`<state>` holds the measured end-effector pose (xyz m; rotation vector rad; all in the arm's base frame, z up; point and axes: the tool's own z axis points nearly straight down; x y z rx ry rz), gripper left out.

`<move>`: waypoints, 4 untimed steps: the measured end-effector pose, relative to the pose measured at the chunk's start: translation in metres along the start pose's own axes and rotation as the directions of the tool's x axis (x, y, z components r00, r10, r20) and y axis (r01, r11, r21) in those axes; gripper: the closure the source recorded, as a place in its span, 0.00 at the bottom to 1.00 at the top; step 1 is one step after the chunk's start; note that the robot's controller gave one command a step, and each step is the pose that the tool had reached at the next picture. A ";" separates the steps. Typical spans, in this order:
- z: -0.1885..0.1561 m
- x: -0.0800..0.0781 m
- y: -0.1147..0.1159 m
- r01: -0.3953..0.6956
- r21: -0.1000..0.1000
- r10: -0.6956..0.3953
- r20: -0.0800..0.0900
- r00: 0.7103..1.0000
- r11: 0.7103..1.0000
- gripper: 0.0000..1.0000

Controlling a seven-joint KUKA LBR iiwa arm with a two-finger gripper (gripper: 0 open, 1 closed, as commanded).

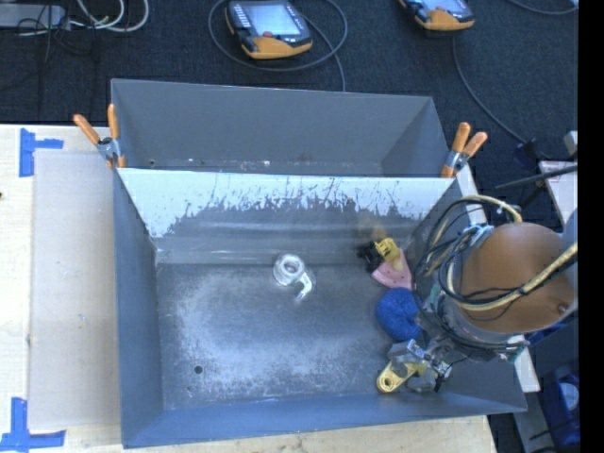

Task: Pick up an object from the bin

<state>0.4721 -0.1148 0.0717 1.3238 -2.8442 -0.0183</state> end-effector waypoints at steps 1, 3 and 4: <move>-0.056 -0.019 -0.012 0.039 0.003 -0.039 0.004 0.999 0.999 1.00; -0.014 -0.048 -0.027 -0.195 -0.004 0.195 0.005 0.981 0.981 1.00; -0.004 -0.089 -0.080 -0.097 -0.004 0.097 0.007 0.995 0.995 1.00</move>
Offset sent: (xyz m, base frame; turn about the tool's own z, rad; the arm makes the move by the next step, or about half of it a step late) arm 0.0197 0.0053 0.0535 -0.0396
